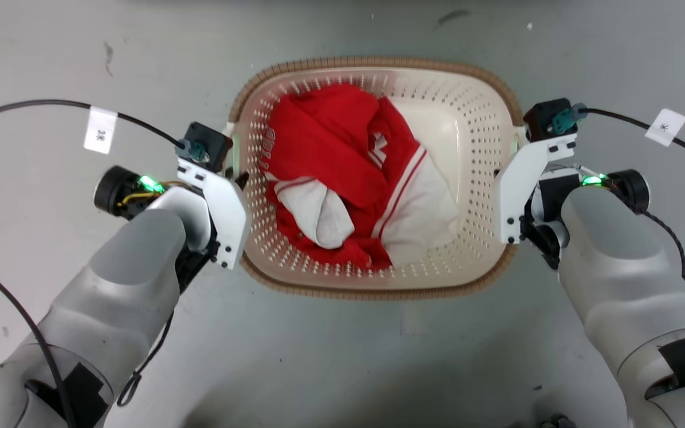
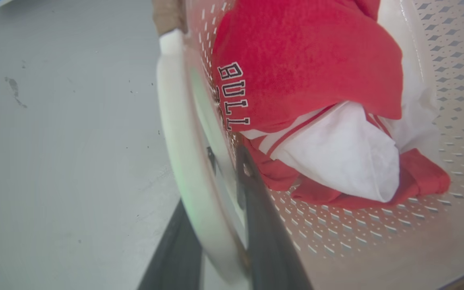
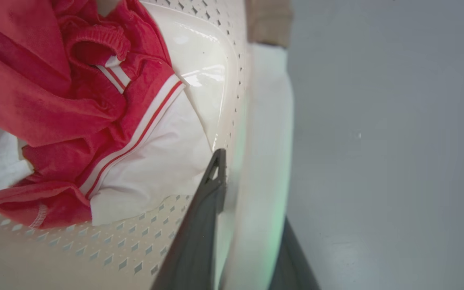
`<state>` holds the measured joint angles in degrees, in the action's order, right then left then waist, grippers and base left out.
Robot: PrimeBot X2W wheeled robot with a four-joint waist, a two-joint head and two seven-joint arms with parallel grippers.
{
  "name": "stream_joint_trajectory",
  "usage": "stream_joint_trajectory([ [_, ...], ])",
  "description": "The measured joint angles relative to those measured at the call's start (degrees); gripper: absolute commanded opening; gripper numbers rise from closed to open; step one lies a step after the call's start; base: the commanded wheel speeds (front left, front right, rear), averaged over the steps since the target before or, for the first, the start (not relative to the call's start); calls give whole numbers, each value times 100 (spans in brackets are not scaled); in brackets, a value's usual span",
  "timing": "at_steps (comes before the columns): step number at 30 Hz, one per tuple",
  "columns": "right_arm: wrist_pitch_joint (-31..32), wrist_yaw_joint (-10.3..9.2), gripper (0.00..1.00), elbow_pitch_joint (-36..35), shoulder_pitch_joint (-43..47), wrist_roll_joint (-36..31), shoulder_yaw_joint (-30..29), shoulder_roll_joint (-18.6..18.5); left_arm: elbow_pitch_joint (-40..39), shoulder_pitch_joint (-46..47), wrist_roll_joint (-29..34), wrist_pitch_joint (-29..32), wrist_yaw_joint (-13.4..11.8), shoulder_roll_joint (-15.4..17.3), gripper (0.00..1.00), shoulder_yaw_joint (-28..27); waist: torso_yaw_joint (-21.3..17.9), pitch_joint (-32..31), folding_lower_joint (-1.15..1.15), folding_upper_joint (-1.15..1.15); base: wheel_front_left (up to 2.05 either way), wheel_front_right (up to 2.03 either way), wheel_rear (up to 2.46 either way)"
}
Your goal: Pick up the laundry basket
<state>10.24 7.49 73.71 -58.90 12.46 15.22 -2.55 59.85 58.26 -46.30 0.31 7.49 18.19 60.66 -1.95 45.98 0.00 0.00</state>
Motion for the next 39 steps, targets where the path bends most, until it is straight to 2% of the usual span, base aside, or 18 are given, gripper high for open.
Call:
stream_joint_trajectory([
  [8, 808, 1, 0, 1, 319, -399, -234, 16, -421, -265, -677, 784, 0, 155, 0, 589, 8, -818, 0, 0, 0, 0, 0],
  [16, 1588, 2, 0, -3, 650, -205, 70, 29, -842, -506, -1306, 1607, -1, 332, 0, 1050, 40, -1831, -1, 0, 0, 0, 0],
  [27, 2385, 1, 0, -226, 1280, 359, 683, 31, -987, -1137, -1782, 2286, -10, 364, 0, 1213, 27, -3248, -2, 0, 0, 0, 0],
  [39, 2866, -1, 0, -341, 1812, 838, 1150, -3, -1129, -1685, -1909, 2881, -18, 338, 0, 1241, 40, -4406, -2, 0, 0, 0, 0],
])
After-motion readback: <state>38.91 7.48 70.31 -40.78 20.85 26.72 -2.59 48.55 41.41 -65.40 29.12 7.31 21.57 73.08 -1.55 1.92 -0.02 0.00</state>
